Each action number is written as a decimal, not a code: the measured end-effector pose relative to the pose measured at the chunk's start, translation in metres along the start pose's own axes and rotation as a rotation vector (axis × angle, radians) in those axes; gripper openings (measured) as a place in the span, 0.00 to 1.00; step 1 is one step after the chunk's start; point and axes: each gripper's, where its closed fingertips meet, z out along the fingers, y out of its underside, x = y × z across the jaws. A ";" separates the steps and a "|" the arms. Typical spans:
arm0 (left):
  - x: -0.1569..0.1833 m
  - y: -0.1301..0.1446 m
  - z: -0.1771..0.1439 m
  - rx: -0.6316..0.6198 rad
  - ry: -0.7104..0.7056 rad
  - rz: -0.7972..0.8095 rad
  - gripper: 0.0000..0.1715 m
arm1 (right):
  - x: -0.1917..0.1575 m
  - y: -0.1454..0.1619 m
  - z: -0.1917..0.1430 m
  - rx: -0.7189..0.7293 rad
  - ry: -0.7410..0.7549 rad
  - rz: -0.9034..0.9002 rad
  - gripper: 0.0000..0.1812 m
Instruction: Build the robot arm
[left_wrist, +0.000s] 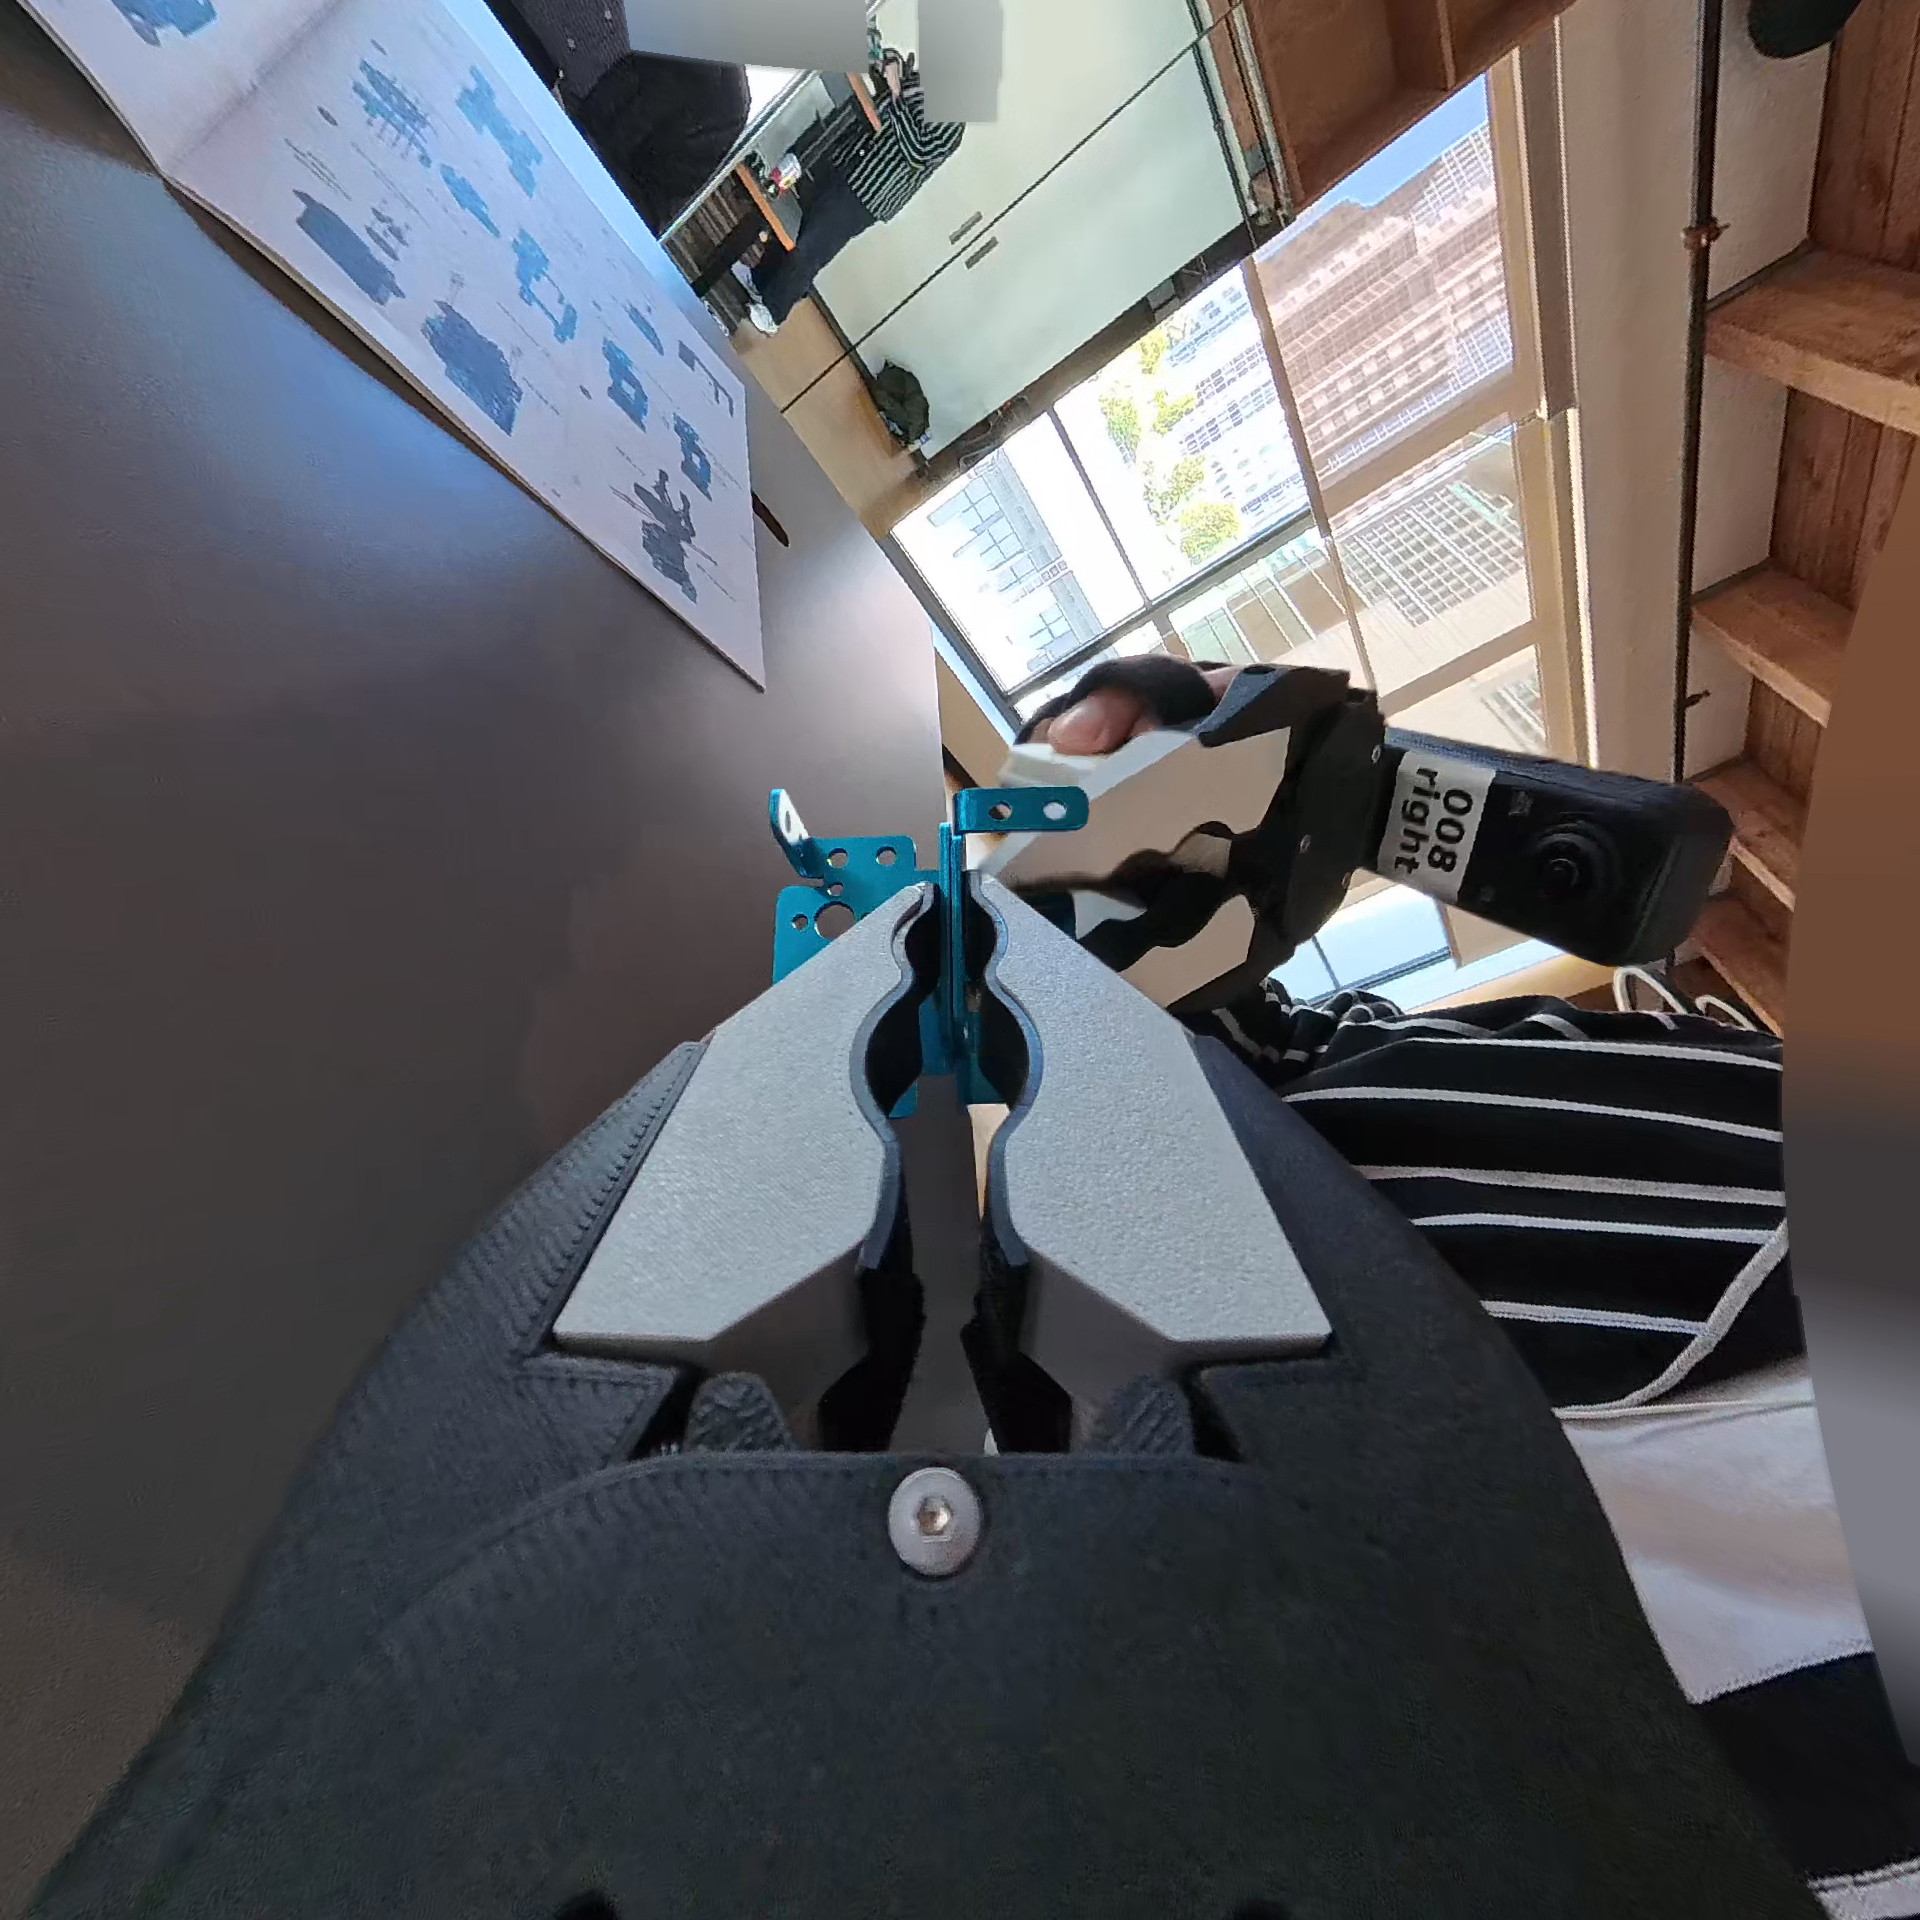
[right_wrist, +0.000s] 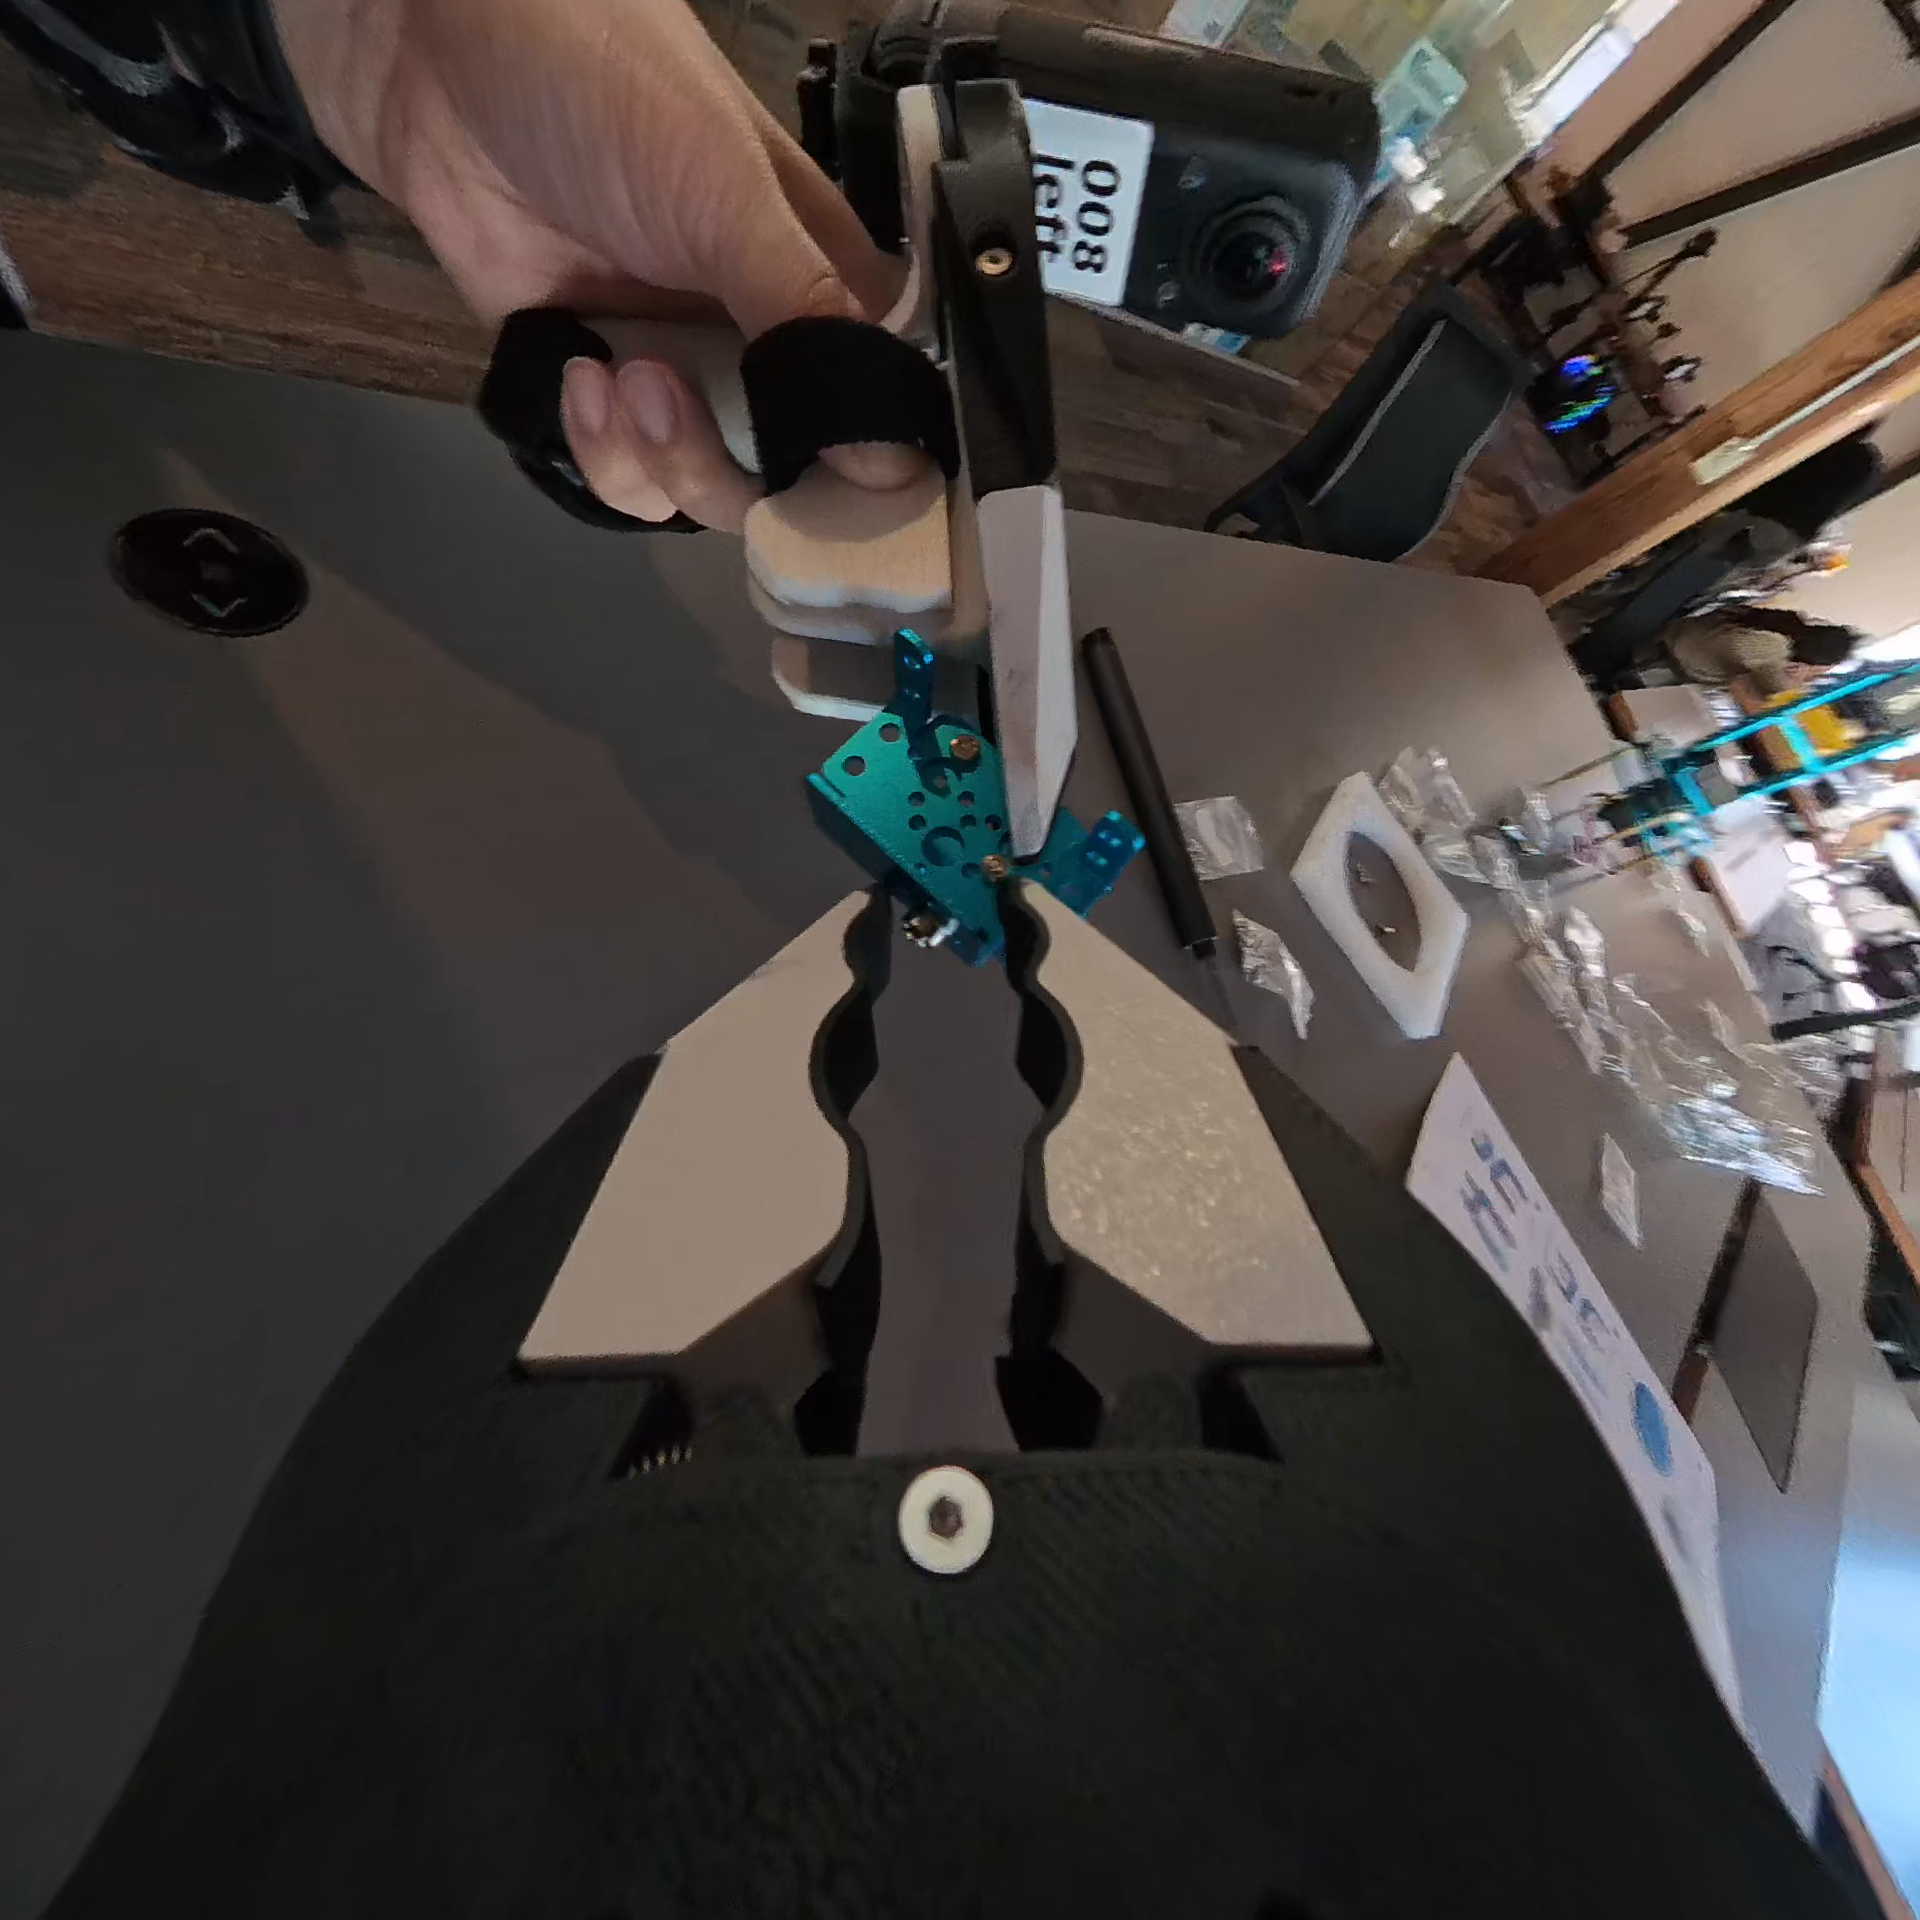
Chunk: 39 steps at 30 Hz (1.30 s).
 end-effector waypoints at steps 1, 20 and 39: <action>0.000 -0.001 -0.001 0.000 -0.001 0.001 0.01 | 0.005 0.000 0.000 -0.001 0.036 -0.010 0.17; -0.002 0.000 -0.002 -0.003 -0.016 0.009 0.01 | -0.002 0.000 0.008 0.015 -0.001 -0.012 0.13; 0.009 -0.007 -0.003 0.019 -0.004 0.034 0.01 | 0.001 -0.006 0.003 0.066 0.034 -0.058 0.09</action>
